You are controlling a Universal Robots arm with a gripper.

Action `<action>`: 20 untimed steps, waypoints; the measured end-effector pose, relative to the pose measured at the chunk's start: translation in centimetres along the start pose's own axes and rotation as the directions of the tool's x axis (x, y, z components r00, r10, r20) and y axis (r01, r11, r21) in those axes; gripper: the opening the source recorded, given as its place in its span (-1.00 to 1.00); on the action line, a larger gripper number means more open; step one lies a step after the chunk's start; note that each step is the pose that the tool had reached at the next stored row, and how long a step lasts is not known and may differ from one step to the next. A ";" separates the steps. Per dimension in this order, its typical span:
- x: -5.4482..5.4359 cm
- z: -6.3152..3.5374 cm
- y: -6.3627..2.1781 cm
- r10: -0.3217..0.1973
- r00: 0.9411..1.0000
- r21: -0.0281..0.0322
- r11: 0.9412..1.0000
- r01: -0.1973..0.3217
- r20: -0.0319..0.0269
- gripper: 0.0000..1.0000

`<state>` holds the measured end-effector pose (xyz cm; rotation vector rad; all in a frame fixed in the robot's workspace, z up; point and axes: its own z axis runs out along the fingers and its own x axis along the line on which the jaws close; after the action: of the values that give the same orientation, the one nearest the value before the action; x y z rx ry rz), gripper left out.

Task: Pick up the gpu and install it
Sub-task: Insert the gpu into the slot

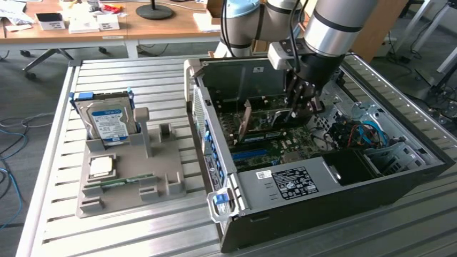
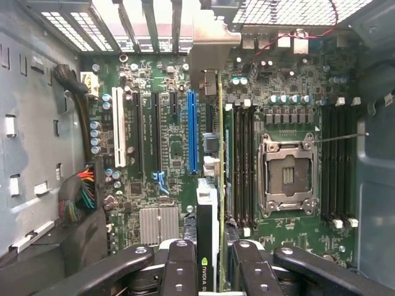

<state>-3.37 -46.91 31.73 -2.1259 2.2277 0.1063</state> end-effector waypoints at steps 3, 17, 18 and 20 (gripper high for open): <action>0.1 0.29 0.09 -0.002 1.000 0.000 1.000 0.002 0.000 -0.47; 0.5 1.14 0.43 -0.006 1.000 0.000 1.000 0.006 -0.002 -0.47; 0.5 1.22 0.45 -0.006 1.000 0.000 1.000 0.006 -0.002 -0.47; 0.6 1.37 0.50 -0.006 1.000 0.000 1.000 0.006 -0.003 -0.47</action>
<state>-3.90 -47.32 30.32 -2.1338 2.2230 0.1037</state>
